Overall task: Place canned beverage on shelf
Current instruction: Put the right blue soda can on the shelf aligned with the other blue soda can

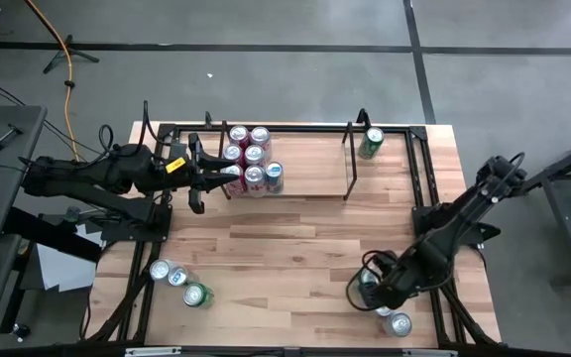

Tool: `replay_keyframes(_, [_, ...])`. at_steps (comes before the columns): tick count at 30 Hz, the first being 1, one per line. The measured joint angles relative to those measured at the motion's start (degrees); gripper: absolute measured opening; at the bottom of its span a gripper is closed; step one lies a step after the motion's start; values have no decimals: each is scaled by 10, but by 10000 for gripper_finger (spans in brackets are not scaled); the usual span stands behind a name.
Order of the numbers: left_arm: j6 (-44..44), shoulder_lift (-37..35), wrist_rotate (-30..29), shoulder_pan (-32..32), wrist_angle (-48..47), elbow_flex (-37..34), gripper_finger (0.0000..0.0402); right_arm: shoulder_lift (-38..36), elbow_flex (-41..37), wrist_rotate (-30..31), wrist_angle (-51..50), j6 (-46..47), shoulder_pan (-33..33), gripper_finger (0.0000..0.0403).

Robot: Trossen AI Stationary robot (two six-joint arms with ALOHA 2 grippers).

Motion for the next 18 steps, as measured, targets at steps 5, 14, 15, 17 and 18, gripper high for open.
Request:
replay_keyframes(5, [0,0,0,0,0,0,76,24,1,-26,4,-15,-2,255])
replay_keyframes(14, [0,0,0,0,0,0,76,46,2,-34,8,-19,-2,255])
replay_keyframes(15, [0,0,0,0,0,0,76,47,2,-34,5,-19,-2,255])
replay_keyframes(17, [0,0,0,0,0,0,76,50,2,-34,2,-19,-2,255])
replay_keyframes(18, [0,0,0,0,0,0,76,50,2,-34,0,-19,-2,255])
